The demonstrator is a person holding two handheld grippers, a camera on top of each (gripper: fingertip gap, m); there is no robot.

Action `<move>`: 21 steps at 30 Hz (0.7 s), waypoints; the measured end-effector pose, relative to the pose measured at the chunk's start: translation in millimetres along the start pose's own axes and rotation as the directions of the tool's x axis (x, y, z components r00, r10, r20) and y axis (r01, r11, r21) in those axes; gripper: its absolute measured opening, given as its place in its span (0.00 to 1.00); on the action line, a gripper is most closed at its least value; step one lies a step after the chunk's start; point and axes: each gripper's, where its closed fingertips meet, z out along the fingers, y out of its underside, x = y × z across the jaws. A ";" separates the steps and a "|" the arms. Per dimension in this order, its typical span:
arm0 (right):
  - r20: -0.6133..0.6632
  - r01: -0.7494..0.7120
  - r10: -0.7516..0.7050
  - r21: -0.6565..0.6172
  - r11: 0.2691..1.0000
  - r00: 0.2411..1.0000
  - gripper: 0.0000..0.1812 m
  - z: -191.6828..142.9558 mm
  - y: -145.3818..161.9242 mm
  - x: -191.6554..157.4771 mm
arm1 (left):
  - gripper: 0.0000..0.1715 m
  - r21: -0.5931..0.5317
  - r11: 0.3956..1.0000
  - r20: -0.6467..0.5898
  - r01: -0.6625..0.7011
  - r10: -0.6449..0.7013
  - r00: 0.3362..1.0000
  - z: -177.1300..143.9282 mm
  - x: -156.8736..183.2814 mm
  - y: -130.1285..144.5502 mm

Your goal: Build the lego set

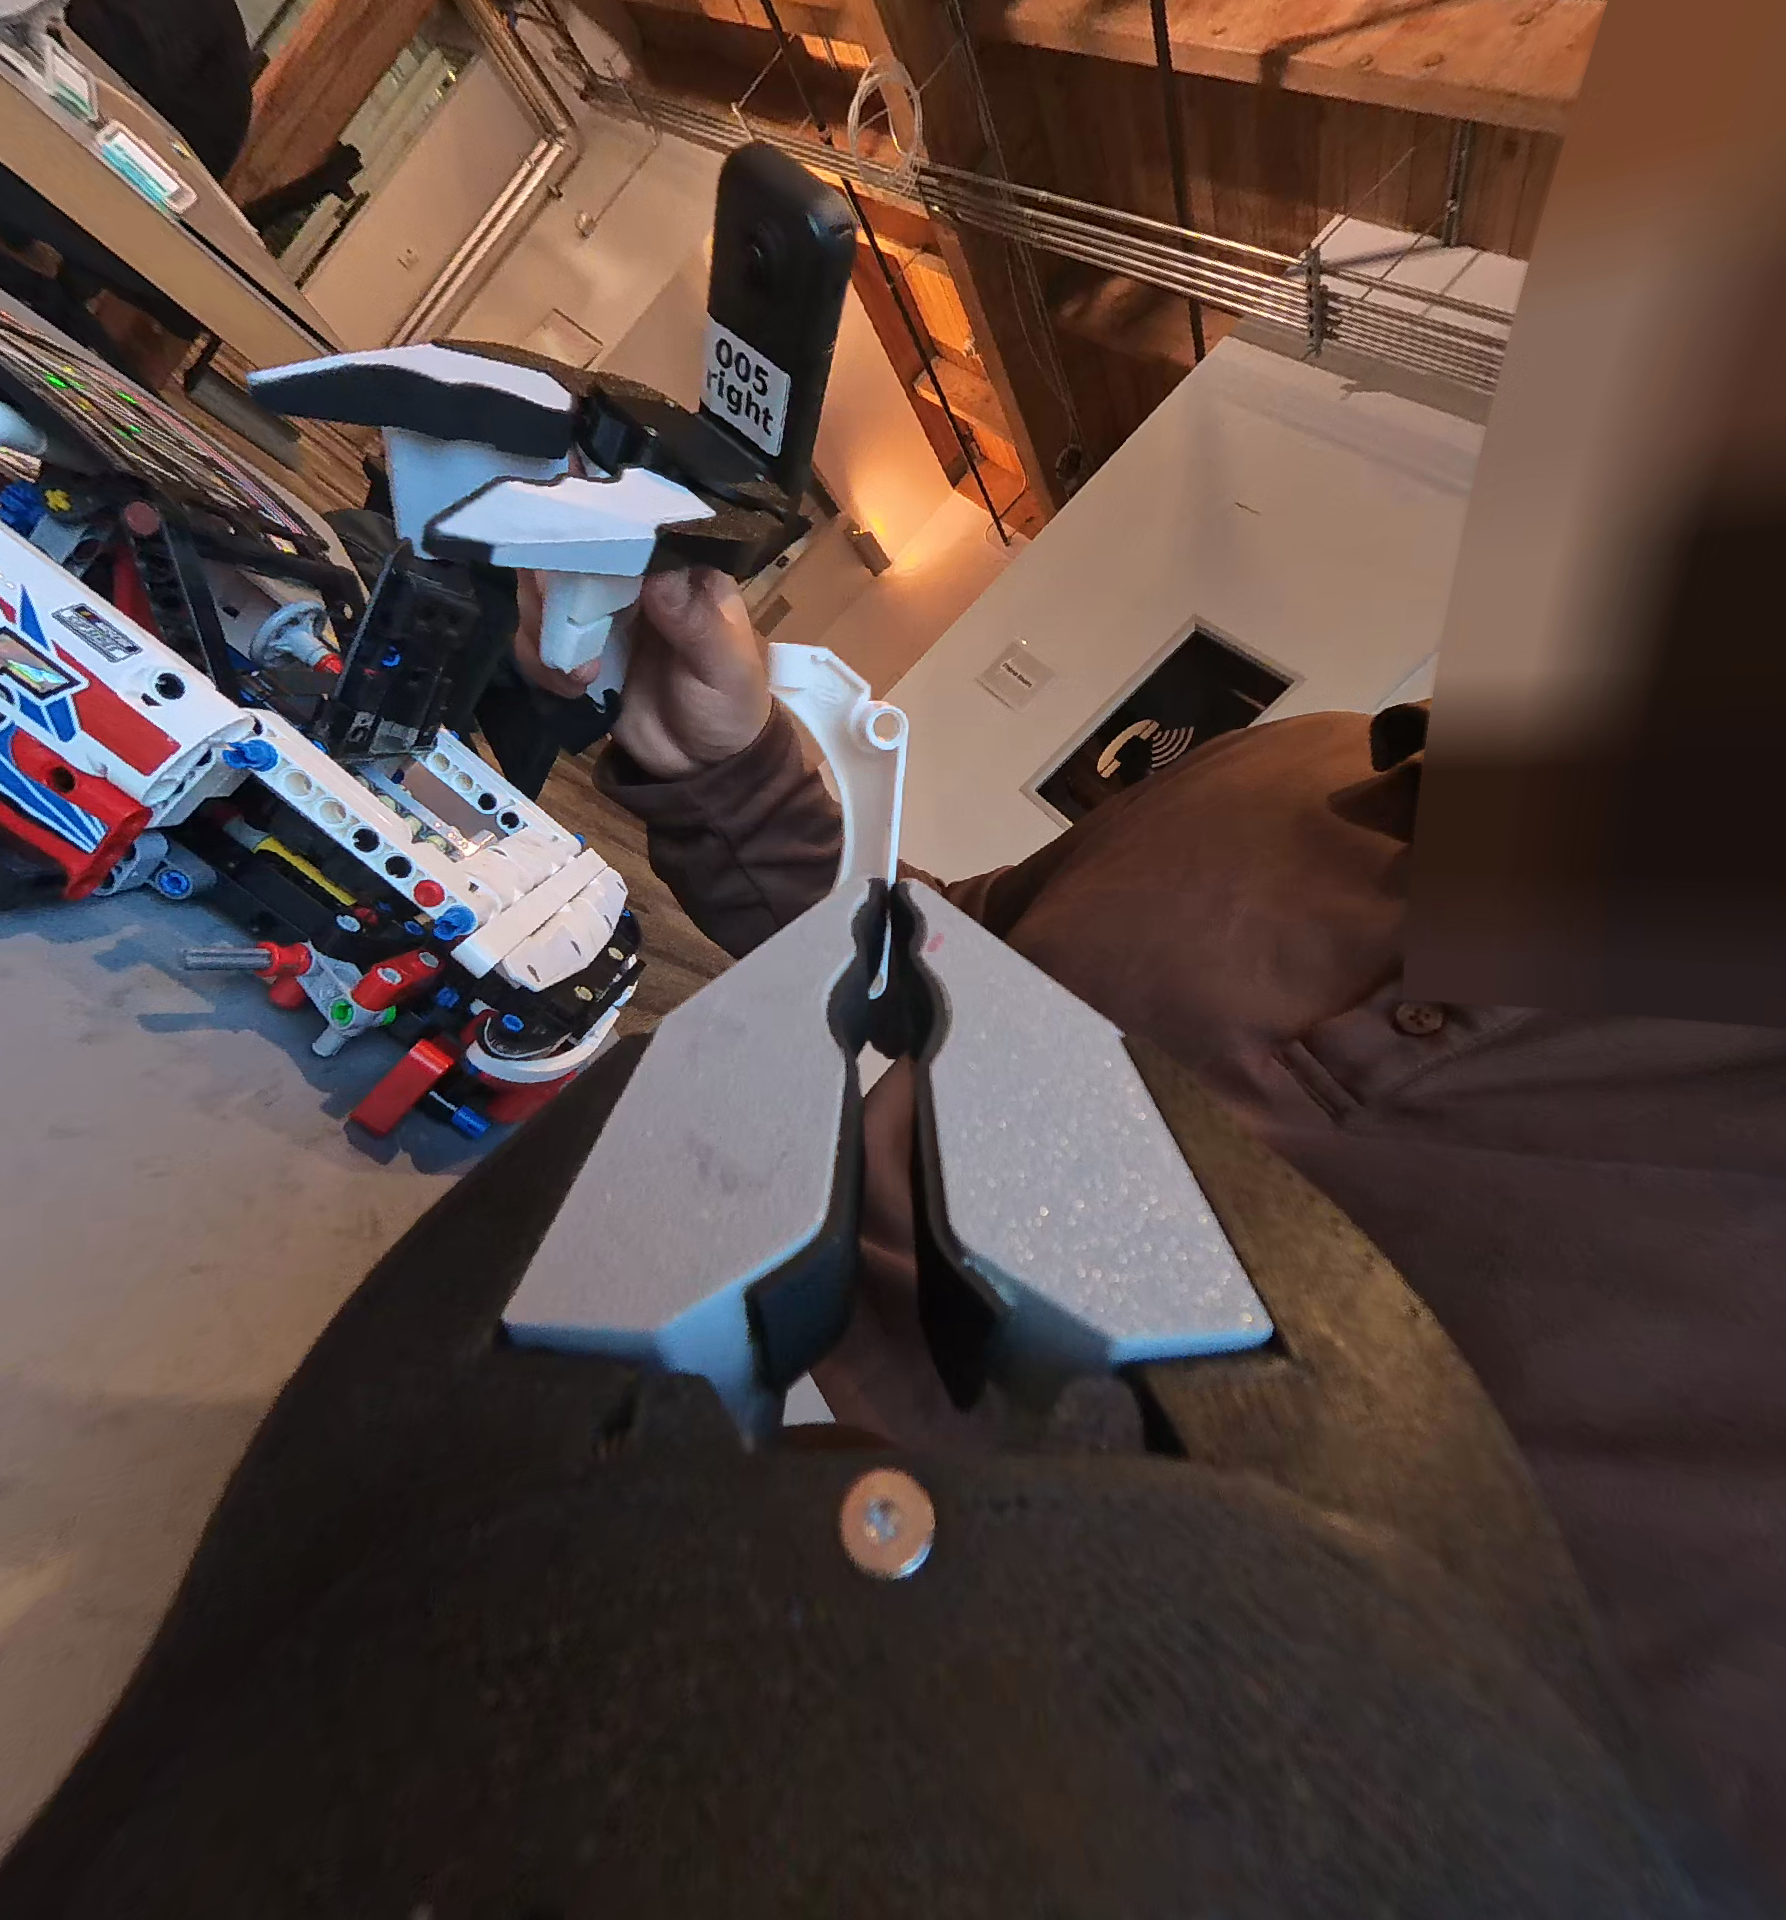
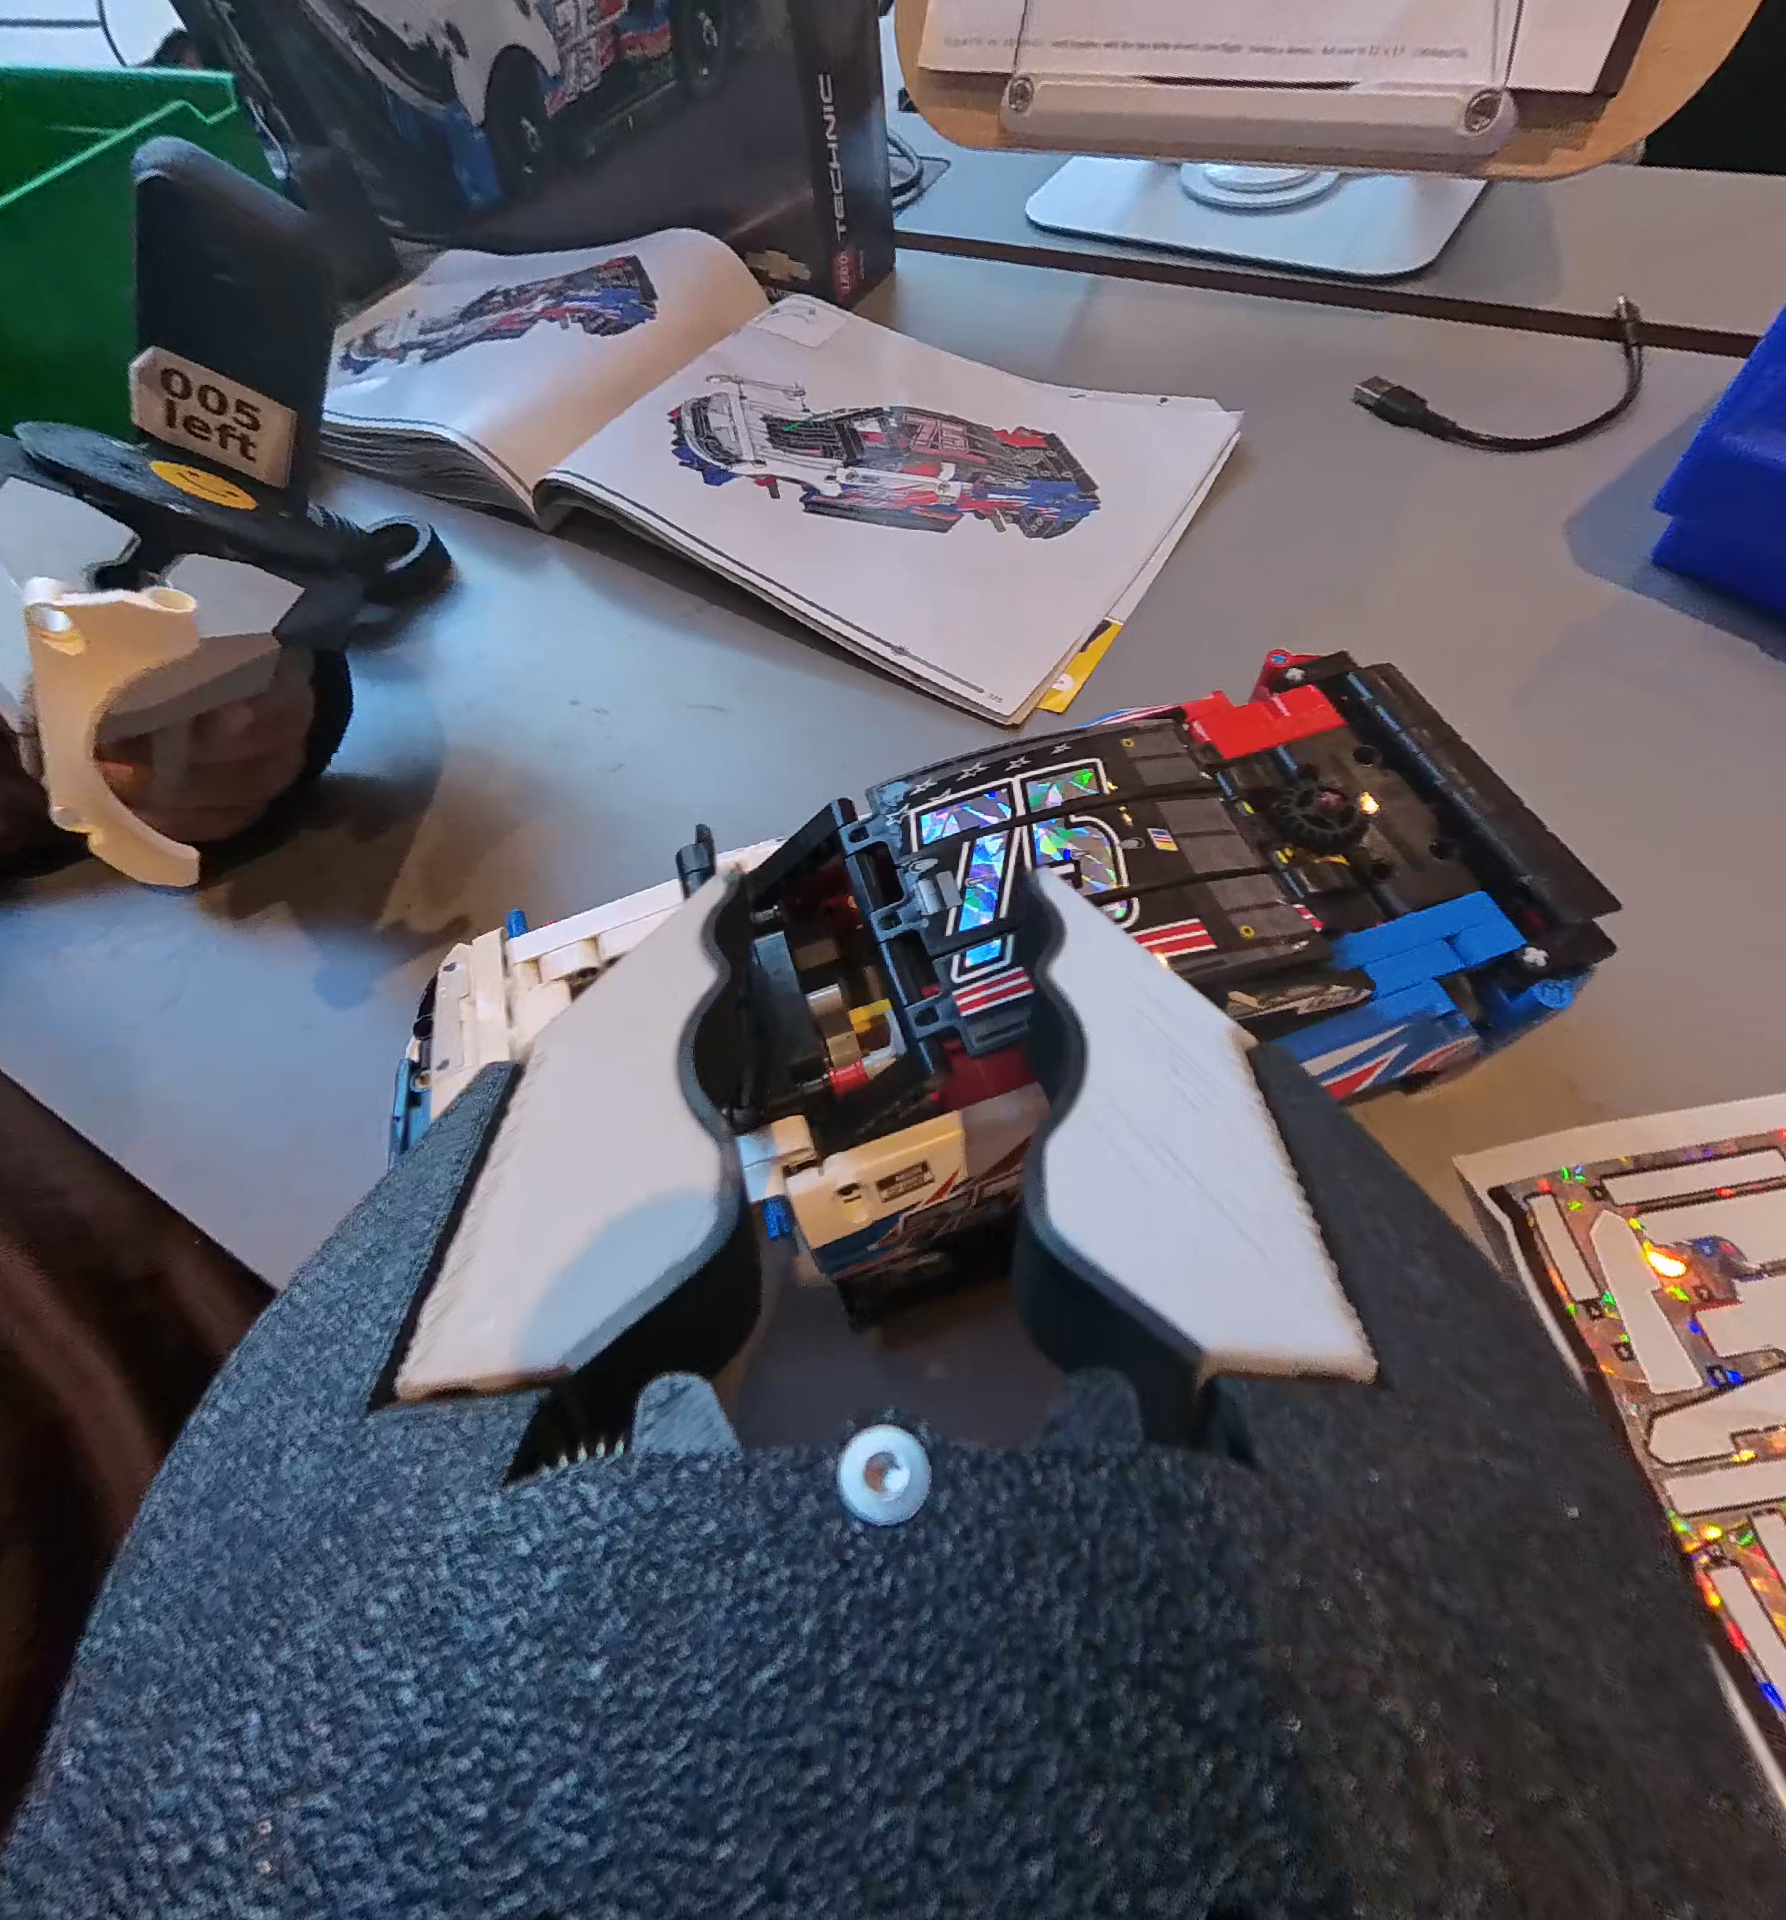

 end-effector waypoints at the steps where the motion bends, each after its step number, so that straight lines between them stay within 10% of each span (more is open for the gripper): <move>1: -0.006 0.001 -0.001 -0.006 1.000 1.000 0.28 1.0 0.9 1.7 | 0.00 0.002 1.000 -0.001 0.001 -0.001 1.000 -0.3 0.1 -0.4; 21: 0.109 -0.020 0.014 0.053 0.998 0.994 0.29 -16.0 -4.9 -13.3 | 0.00 -0.012 1.000 0.009 -0.005 0.005 1.000 1.5 -1.2 1.5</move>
